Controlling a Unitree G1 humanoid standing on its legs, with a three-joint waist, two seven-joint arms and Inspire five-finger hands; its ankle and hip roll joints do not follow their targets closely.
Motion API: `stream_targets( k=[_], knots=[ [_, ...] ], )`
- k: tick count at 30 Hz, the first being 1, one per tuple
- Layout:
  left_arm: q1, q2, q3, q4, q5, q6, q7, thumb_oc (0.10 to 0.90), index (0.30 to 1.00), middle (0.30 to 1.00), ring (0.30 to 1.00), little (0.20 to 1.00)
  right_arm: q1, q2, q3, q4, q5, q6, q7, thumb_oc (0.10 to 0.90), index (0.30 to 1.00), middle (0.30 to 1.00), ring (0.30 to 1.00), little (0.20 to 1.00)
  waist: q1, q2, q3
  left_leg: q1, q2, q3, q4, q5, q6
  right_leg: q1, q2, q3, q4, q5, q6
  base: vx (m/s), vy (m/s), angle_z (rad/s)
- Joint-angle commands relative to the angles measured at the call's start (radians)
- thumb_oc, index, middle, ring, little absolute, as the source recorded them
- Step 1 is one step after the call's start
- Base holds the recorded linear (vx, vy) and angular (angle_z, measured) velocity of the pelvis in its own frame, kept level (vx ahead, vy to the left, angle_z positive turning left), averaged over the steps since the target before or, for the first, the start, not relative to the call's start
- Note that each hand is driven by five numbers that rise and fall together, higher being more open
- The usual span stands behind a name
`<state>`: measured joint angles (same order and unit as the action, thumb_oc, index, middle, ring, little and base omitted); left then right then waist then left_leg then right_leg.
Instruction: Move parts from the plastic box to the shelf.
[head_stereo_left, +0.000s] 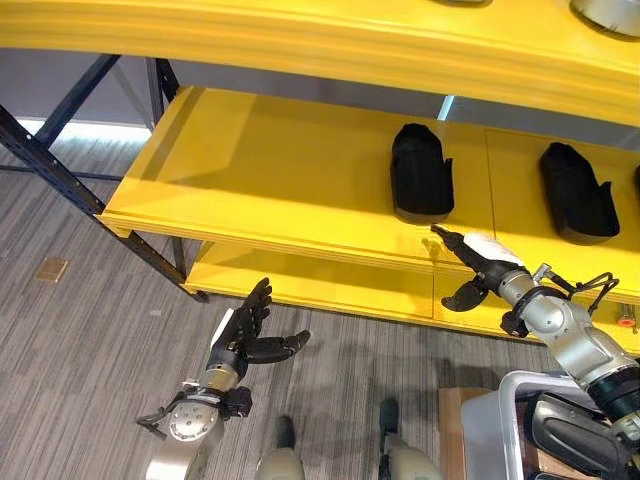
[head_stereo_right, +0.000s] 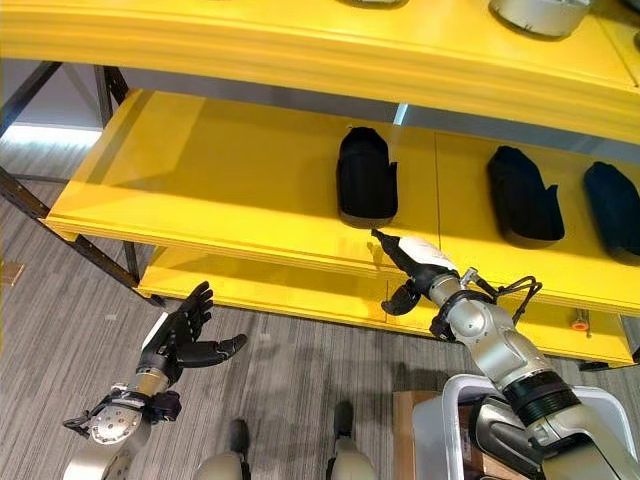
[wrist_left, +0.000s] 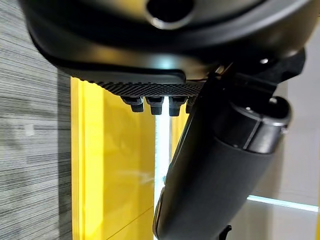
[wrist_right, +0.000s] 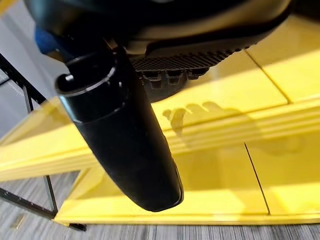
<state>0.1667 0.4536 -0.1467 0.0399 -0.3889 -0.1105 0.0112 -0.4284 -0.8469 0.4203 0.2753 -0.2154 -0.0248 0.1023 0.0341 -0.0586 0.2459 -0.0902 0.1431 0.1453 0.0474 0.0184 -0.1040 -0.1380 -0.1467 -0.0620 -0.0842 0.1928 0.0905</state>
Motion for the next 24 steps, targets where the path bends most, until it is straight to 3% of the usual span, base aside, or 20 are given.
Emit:
stream_targets(
  k=[1,24],
  knots=[
    [-0.072,0.053,0.012,-0.084,-0.025,-0.09,0.0,0.9,1.0,1.0,1.0,1.0,-0.185,-0.013,-0.001,-0.025,-0.021,-0.033,-0.051,0.9,1.0,1.0,1.0,1.0,0.025,-0.013,-0.019,-0.104,0.071,-0.121,0.104,-0.051,-0.011,0.017,-0.089,-0.01,0.166,-0.189,0.061,0.0,0.0,0.0],
    [-0.1,0.071,0.01,-0.095,-0.042,-0.102,0.01,0.9,1.0,1.0,1.0,1.0,-0.387,-0.003,0.112,0.055,-0.123,-0.021,-0.071,0.9,1.0,1.0,1.0,1.0,0.037,-0.001,0.046,-0.174,0.065,-0.129,0.148,-0.049,-0.007,-0.057,-0.092,0.008,0.203,-0.177,0.055,-0.01,0.002,0.01]
  ],
)
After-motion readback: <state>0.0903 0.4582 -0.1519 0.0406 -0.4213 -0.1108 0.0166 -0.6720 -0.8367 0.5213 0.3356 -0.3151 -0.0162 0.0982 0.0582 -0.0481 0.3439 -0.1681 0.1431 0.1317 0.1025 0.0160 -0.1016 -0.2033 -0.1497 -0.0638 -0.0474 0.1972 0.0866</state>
